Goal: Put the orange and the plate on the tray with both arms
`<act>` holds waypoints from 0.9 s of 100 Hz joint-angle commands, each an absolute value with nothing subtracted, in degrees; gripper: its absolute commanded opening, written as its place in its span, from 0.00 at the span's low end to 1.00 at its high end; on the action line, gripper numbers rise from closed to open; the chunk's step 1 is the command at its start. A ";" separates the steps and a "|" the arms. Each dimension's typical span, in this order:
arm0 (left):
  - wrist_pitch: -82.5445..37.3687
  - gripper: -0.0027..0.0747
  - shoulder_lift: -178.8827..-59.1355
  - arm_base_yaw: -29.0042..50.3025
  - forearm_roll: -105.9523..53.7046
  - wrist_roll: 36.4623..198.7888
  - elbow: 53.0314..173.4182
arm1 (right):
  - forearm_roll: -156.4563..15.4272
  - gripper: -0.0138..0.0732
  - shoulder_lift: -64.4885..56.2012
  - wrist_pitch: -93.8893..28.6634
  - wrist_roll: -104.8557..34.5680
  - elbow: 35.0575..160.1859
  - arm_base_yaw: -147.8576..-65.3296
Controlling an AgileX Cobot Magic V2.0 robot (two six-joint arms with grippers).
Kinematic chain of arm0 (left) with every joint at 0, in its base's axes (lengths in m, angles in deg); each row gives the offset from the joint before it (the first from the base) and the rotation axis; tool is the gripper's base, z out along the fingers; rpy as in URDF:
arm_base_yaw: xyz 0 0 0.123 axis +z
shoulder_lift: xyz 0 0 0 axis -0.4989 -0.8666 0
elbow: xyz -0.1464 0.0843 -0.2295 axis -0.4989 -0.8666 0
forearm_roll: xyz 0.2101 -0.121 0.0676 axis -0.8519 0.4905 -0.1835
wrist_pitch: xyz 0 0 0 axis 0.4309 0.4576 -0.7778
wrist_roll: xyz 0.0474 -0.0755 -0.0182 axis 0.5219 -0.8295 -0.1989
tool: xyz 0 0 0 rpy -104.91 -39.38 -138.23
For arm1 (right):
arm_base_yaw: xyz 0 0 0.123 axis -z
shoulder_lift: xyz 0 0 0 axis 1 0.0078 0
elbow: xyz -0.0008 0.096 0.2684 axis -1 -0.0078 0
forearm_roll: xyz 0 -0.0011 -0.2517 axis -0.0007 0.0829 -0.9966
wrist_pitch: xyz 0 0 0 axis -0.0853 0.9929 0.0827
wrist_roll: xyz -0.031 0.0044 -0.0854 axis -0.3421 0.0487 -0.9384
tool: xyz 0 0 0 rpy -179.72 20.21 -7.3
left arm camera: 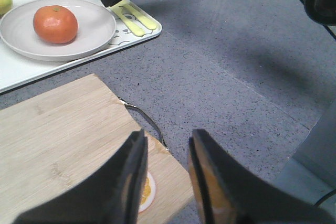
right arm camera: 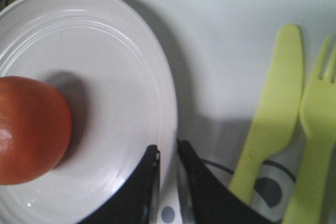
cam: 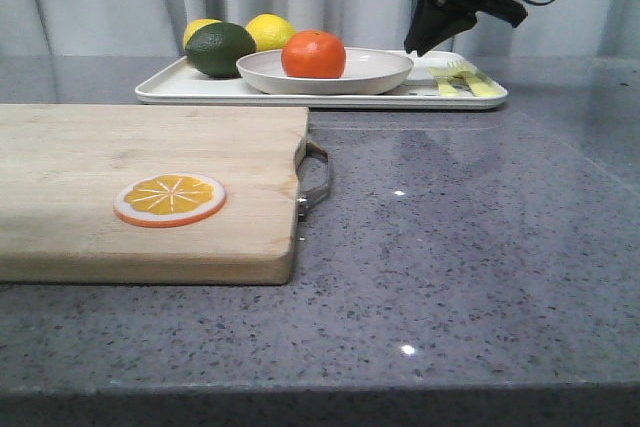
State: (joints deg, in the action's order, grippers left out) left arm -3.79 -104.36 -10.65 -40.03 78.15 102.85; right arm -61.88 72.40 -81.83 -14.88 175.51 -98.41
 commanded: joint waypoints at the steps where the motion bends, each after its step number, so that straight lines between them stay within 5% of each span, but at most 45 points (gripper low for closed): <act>1: -8.10 0.28 -104.13 -10.61 -39.29 78.28 104.37 | -64.54 0.29 65.54 -82.46 -15.39 177.44 -98.20; 38: -8.10 0.28 -104.13 -10.61 -39.29 78.28 104.37 | -67.64 0.08 57.23 -90.88 -16.61 177.25 -98.67; 76: -8.21 0.27 -104.13 -10.61 -39.29 78.28 104.37 | -68.74 0.08 48.21 -96.32 -18.35 176.76 -98.86; 90: -8.73 0.18 -104.13 -10.61 -39.29 78.28 104.37 | -68.74 0.08 44.41 -96.32 -18.35 174.02 -98.86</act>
